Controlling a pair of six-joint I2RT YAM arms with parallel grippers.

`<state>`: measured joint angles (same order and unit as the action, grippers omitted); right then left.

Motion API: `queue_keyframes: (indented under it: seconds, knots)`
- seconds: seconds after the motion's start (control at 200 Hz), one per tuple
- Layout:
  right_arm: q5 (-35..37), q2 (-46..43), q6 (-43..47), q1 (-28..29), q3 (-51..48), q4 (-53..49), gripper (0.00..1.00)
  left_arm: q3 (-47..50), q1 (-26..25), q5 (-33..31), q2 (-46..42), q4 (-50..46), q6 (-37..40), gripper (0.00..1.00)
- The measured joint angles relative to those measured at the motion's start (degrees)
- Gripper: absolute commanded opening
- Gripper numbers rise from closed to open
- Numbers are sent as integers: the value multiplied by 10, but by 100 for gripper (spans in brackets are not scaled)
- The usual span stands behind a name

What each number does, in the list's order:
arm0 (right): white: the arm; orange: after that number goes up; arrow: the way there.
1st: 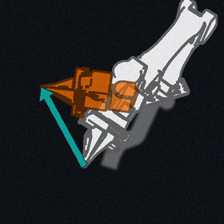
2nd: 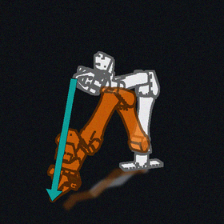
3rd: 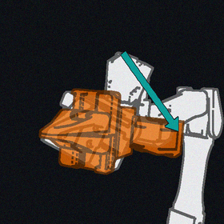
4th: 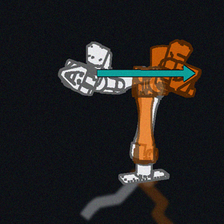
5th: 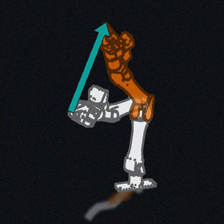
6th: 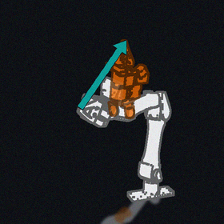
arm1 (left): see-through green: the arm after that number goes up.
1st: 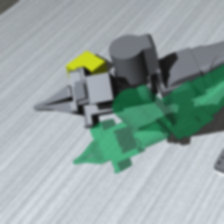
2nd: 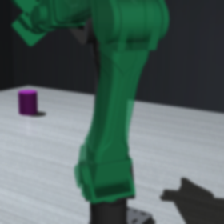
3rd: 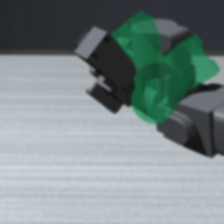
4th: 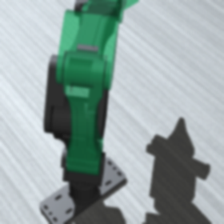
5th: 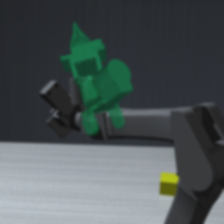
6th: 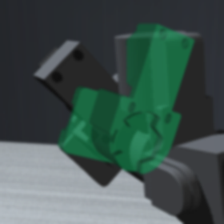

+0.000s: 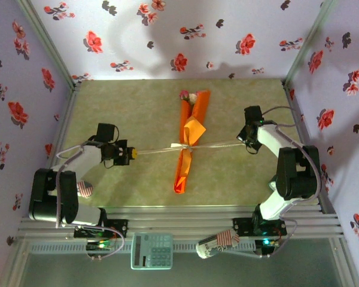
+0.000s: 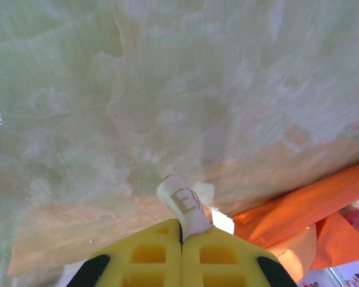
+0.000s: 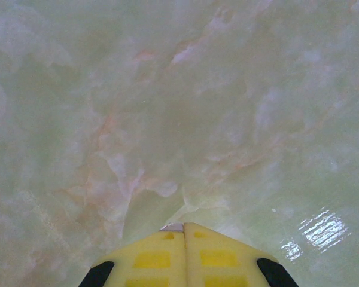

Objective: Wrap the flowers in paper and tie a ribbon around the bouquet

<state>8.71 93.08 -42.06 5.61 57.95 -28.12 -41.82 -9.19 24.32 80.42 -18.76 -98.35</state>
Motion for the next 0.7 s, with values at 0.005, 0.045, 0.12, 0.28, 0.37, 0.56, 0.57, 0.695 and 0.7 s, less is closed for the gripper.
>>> queue_keyframes:
  seconds: [0.005,0.045,0.12,0.28,0.37,0.56,0.57,0.695,0.7]
  knots:
    - [0,0,0,0,0,0,0,0,0,0,0,0,0,0]
    - [-1,0,0,0,0,0,0,0,0,0,0,0,0,0]
    - [-2,1,0,-1,0,0,0,0,2,4,0,0,2,0]
    - [-6,11,0,-1,12,0,0,-1,2,11,14,3,11,0]
    - [-5,15,0,1,21,0,6,-3,2,12,24,2,17,0]
    - [21,15,-2,2,31,-8,39,-35,2,3,28,-9,41,23]
    - [22,15,-5,2,31,-9,40,-38,2,2,29,-11,44,22]
    - [47,9,-7,5,46,-28,51,-57,-3,-5,37,-23,60,16]
    - [47,7,-8,6,47,-29,51,-58,-3,-4,37,-23,60,16]
